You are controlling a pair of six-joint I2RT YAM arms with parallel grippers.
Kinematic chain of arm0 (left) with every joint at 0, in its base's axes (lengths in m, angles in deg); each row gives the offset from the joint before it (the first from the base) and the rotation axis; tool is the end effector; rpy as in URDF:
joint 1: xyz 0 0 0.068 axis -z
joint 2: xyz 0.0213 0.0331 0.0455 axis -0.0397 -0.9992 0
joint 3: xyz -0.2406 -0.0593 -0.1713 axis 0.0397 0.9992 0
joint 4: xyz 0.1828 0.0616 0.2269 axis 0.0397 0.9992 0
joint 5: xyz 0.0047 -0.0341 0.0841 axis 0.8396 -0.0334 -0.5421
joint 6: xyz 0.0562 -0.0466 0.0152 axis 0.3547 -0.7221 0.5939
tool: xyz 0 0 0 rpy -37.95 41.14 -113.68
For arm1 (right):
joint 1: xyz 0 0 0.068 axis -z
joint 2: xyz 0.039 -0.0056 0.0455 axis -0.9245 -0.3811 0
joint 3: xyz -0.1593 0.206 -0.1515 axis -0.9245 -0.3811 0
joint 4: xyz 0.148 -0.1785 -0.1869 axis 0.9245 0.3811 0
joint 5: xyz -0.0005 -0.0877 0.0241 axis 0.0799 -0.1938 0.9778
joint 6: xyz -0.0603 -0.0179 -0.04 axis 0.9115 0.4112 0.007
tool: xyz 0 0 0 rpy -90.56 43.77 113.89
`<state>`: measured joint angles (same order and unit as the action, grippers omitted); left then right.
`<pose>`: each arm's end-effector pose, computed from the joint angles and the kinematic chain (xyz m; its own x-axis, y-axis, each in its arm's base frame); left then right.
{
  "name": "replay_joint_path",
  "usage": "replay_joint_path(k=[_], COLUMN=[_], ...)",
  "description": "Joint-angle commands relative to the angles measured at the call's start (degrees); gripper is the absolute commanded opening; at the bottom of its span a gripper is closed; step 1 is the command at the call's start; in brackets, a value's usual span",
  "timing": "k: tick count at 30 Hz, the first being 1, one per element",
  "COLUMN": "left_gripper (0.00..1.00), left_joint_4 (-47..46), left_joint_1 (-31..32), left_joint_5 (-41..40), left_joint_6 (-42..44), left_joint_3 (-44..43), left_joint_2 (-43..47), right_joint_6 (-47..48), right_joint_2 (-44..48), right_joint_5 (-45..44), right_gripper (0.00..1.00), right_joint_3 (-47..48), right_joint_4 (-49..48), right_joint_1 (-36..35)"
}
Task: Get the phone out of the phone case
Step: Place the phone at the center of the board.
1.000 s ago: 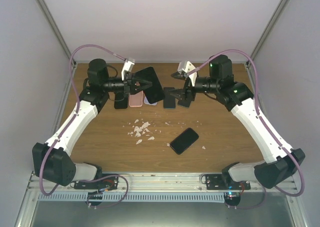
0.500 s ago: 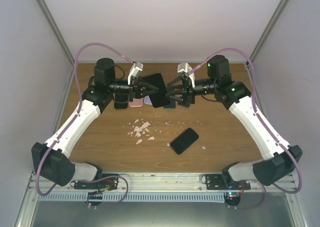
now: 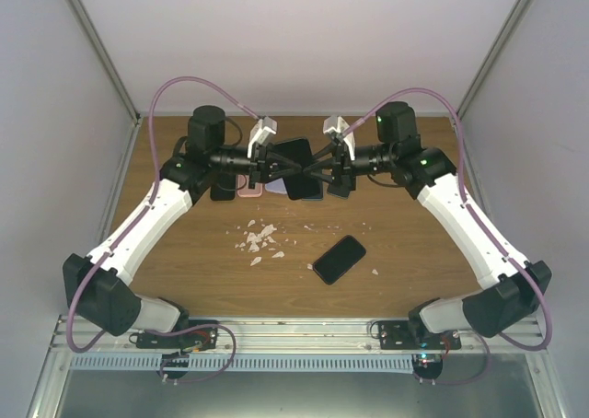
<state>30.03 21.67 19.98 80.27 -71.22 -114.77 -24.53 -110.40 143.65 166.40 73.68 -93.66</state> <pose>0.2945 -0.1928 0.4134 -0.3002 0.1130 -0.9472 0.9539 0.0384 -0.2977 0.2822 0.1956 0.4265 -0.2912 -0.2475 -0.9241 -0.9535 0.1542 0.2591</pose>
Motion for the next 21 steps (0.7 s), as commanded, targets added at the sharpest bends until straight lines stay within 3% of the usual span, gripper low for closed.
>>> replay_joint_path(k=[1, 5, 8, 10, 12, 16, 21], left_gripper=[0.00, 0.00, 0.04, 0.19, 0.52, 0.96, 0.99], left_joint_4=[-1.13, -0.37, 0.09, 0.34, 0.26, -0.80, -2.11], left_joint_1=[1.15, 1.44, 1.51, 1.35, 0.93, -0.46, -2.71], left_joint_5=[-1.12, -2.43, -3.98, -5.09, -5.45, -5.60, -6.44], left_joint_6=[2.15, 3.55, 3.74, 3.63, 3.12, 0.77, -1.50], left_joint_3=[-2.70, -2.97, -3.11, -3.15, -3.15, -3.00, -2.35], left_joint_2=[-0.59, -0.84, -0.82, -0.75, -0.69, -0.52, -0.18], right_joint_6=[0.82, 0.08, -0.87, -0.89, -0.74, -1.61, -2.23], right_joint_2=[-0.51, -0.55, -0.28, 0.05, 0.45, 1.29, 0.97], right_joint_5=[0.41, 0.31, 0.72, 1.04, 0.88, 1.14, 2.76], right_gripper=[0.21, 0.03, 0.01, 0.01, 0.01, 0.01, 0.01], right_joint_3=[-0.12, -0.21, -0.66, -1.37, -2.19, -3.92, -5.14], right_joint_4=[1.40, 1.26, 0.84, 0.62, 0.39, -0.11, 0.76], right_joint_1=[-0.14, -0.17, -0.05, 0.13, 0.75, 2.92, 6.95])
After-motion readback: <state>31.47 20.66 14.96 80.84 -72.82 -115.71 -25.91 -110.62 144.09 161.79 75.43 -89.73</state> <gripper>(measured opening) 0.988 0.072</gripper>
